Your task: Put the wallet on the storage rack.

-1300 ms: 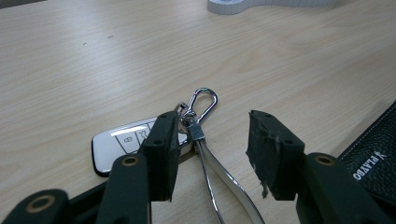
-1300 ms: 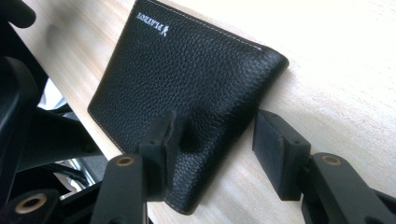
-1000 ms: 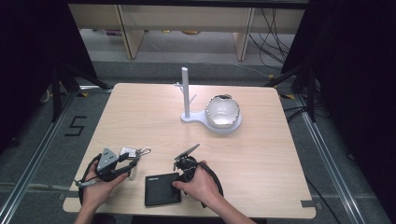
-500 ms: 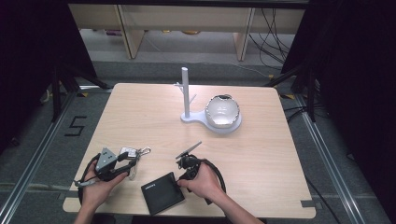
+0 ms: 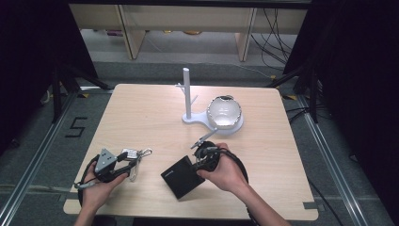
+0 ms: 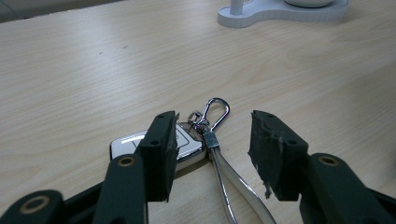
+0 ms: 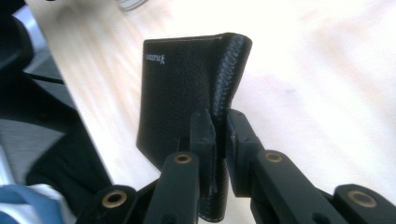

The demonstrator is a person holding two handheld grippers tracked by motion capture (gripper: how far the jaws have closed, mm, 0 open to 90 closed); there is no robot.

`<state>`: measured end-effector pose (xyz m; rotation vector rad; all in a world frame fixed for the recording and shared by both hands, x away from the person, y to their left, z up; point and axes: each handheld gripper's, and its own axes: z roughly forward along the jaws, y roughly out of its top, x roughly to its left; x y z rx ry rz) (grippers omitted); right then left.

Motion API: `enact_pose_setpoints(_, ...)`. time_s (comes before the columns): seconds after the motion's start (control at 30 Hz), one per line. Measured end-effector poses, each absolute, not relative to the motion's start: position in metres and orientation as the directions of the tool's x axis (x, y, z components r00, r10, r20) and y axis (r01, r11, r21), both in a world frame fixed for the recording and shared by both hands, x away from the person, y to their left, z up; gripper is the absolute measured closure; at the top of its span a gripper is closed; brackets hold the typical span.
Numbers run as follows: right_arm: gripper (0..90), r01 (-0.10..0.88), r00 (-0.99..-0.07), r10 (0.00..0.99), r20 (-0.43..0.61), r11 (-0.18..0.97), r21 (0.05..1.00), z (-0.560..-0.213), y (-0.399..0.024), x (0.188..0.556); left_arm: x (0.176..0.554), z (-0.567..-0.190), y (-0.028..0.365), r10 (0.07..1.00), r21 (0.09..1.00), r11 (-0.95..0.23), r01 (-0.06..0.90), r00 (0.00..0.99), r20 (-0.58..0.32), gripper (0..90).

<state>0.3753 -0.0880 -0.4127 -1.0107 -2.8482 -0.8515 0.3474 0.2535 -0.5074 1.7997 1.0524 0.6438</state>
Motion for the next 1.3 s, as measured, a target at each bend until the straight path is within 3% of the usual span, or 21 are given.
enact_pose_setpoints(0.5,83.8,0.481,-0.767,0.621,-0.16,0.722,0.498,-0.367,-0.147,0.38,0.349,-0.509,0.25,0.865,0.901,-0.216,0.376,0.502,-0.002,49.7)
enact_pose_setpoints(0.93,83.9,0.45,-0.72,0.609,-0.333,0.775,0.443,-0.359,-0.181,0.382,0.349,-0.509,0.25,0.867,0.904,-0.211,0.371,0.499,-0.003,49.2)
enact_pose_setpoints(1.3,83.9,0.446,-0.706,0.608,-0.364,0.781,0.437,-0.352,-0.201,0.386,0.349,-0.509,0.248,0.865,0.904,-0.208,0.373,0.502,-0.008,48.9)
